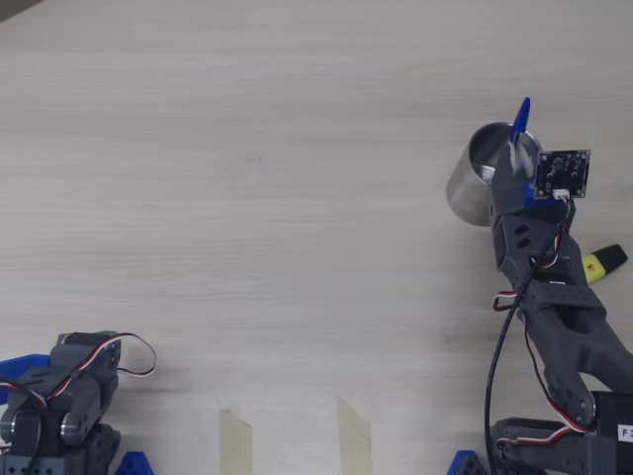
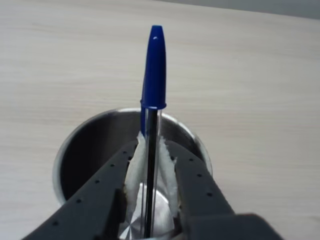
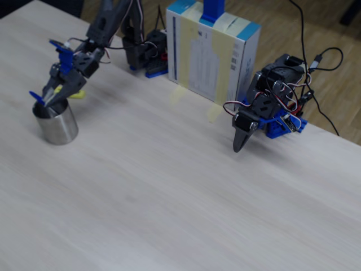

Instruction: Grab the blue pen and put it in the silver cup.

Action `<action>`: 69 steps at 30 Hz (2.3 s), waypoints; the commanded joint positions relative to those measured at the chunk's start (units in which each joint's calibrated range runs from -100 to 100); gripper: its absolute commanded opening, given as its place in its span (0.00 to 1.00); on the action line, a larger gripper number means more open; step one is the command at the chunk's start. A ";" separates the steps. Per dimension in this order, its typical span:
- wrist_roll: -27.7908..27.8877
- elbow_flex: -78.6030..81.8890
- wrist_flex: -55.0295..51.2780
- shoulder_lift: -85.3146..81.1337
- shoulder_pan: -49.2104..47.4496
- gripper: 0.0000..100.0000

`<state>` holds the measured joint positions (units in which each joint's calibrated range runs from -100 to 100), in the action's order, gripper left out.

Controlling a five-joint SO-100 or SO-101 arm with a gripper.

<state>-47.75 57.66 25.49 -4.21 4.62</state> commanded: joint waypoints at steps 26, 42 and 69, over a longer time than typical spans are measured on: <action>0.43 0.59 0.21 -17.75 -0.47 0.13; 0.38 9.26 0.12 -34.86 -0.47 0.05; -1.98 41.62 -2.59 -63.41 1.78 0.02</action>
<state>-49.40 98.03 24.99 -65.76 6.03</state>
